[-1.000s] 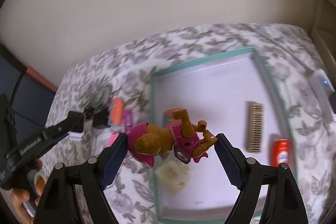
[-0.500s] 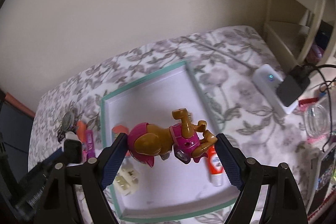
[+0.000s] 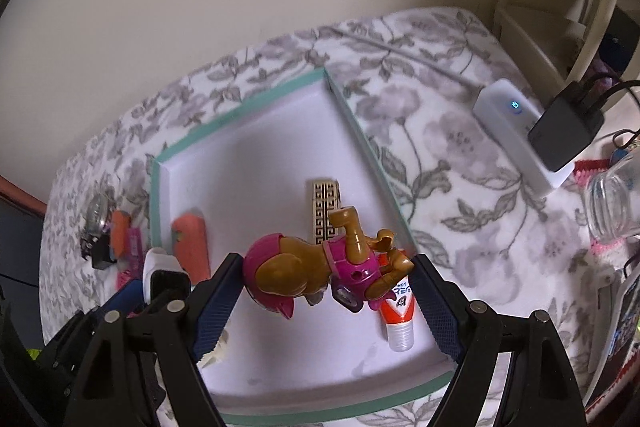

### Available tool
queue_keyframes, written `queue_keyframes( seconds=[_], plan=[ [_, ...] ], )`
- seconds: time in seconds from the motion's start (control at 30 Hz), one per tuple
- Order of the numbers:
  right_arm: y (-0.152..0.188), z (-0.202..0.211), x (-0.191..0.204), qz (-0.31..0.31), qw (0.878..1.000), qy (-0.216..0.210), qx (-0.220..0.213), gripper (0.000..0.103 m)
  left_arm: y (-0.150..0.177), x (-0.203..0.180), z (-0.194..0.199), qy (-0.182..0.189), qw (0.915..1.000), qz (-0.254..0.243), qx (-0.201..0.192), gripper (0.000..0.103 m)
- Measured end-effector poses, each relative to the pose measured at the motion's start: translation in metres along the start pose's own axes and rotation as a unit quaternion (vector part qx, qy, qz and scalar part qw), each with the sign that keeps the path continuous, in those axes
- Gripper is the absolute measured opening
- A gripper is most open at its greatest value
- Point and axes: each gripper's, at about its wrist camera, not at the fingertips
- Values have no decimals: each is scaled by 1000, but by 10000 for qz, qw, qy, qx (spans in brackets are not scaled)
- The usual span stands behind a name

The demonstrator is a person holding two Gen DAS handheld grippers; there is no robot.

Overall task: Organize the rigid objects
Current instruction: 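Carry the earphones and figurine into the white tray and open both tools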

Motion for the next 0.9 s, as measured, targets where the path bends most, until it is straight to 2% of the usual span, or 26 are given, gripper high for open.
queue_keyframes(
  seconds=[0.47,0.53,0.63,0.9],
  plan=[
    [15,-25,5,107,9991,71,392,85,6,0,-12,-130,9997,-150,110,49],
    [15,-25,7,147,9991,87,397,85,6,0,-12,-121,9998,-144,91,50],
    [13,-24,9,166,9992,70,348,86,4,0,-10,-108,9998,-159,59,57],
    [10,-20,9,140,9995,6,278,86,-1,2,-4,-191,9996,-199,2,58]
  ],
)
Point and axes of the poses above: each gripper's, at about its wrist camera, not at the fingertips, and z roughly against the way its jaws point, x to its left, y to its underside, and after that the axes turned 15 degrees about -x, right-handed
